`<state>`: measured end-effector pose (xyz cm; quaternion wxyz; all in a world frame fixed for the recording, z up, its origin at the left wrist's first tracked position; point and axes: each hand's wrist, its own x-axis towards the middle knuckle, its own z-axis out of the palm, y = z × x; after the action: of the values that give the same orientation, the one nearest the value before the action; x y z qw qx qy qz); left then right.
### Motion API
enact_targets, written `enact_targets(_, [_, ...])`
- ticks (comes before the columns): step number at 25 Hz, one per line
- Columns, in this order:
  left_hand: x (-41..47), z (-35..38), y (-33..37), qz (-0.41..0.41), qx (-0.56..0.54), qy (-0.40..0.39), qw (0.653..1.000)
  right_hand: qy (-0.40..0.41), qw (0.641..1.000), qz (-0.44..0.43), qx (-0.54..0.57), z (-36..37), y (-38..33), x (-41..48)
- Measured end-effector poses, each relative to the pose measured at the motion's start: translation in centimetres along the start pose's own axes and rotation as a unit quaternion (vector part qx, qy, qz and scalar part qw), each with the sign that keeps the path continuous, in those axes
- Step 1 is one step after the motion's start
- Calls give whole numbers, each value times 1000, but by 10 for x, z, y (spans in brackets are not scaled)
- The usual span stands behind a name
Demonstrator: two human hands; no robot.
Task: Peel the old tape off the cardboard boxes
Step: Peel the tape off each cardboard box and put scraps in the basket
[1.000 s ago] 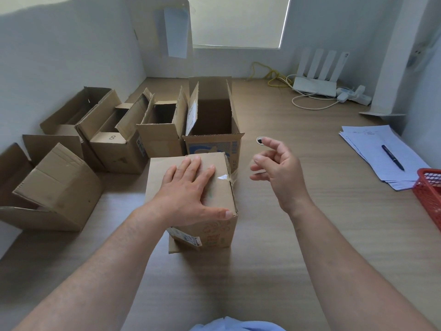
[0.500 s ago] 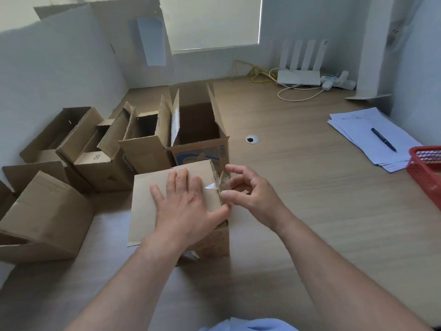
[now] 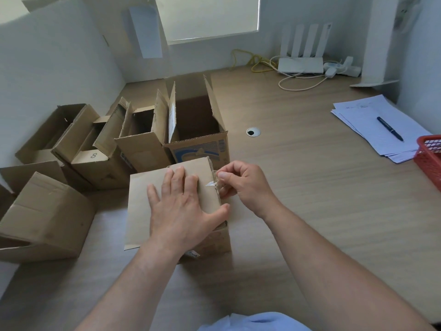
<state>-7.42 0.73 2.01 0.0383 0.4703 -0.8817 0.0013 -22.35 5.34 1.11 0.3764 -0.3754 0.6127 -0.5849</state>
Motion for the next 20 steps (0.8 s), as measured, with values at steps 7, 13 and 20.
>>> enact_targets(7, [2,3,-1,-1,-9,0,1000,33,948,-138,-284,-19,-13,4])
enact_targets(13, [1,3,-1,-3,-4,7,1000,73,905,-220,-357,-9,-19,-9])
enact_targets(20, [1,-2,4,-11,-22,0,1000,-46,842,-205,-496,9,-28,0])
